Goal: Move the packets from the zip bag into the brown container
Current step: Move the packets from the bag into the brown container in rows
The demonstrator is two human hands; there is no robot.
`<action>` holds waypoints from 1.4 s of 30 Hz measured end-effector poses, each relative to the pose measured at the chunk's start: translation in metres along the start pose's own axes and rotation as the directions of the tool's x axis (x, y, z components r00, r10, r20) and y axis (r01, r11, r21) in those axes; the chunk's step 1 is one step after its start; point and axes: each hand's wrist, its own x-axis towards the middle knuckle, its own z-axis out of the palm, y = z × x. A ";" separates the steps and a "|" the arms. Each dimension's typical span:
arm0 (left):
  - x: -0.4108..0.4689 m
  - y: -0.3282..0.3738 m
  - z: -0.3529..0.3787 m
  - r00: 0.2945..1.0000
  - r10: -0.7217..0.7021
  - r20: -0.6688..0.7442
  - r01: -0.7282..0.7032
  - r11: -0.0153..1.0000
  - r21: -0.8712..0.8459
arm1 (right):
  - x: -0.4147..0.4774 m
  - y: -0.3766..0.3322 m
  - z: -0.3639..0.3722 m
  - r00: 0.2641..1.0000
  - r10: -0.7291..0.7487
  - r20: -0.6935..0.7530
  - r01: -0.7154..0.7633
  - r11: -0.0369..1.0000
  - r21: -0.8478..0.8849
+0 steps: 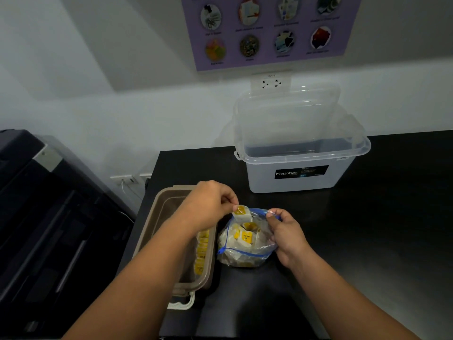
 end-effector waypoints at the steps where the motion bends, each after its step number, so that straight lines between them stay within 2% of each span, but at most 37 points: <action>1: -0.003 -0.002 -0.004 1.000 0.002 -0.022 -0.003 1.000 -0.006 | 0.001 0.000 0.001 1.000 -0.004 0.000 0.004 1.000 -0.010; 7: -0.027 -0.027 -0.039 0.977 -0.076 -0.200 0.063 0.996 -0.069 | 0.002 -0.005 0.004 1.000 0.000 0.022 0.001 0.999 -0.050; 10: -0.040 -0.046 -0.057 0.970 -0.128 -0.206 0.124 0.992 -0.030 | 0.004 -0.005 0.005 0.999 0.004 0.039 -0.002 0.998 -0.057; 16: -0.040 -0.081 -0.046 0.964 -0.258 -0.058 0.263 0.919 0.295 | 0.007 -0.005 0.011 0.999 -0.003 0.040 0.006 0.997 -0.074; 20: -0.027 -0.098 -0.013 0.932 -0.361 0.036 0.316 0.856 0.410 | 0.008 -0.005 0.011 0.999 0.001 0.042 0.002 0.997 -0.082; 26: -0.008 -0.112 0.023 0.932 -0.330 0.150 0.192 0.800 0.568 | 0.008 -0.003 0.009 0.999 -0.007 0.043 0.010 0.997 -0.074; 35: 0.006 -0.130 0.043 0.934 -0.350 0.074 0.256 0.799 0.545 | 0.008 -0.002 0.010 0.999 -0.008 0.041 0.011 0.997 -0.081; 39: 0.010 -0.129 0.047 0.893 -0.443 0.072 0.354 0.793 0.496 | 0.010 0.001 0.009 1.000 -0.016 0.024 0.018 0.995 -0.094; 42: 0.012 -0.125 0.052 0.827 -0.555 0.085 0.481 0.778 0.404 | 0.010 0.001 0.009 1.000 -0.019 0.021 0.021 0.995 -0.102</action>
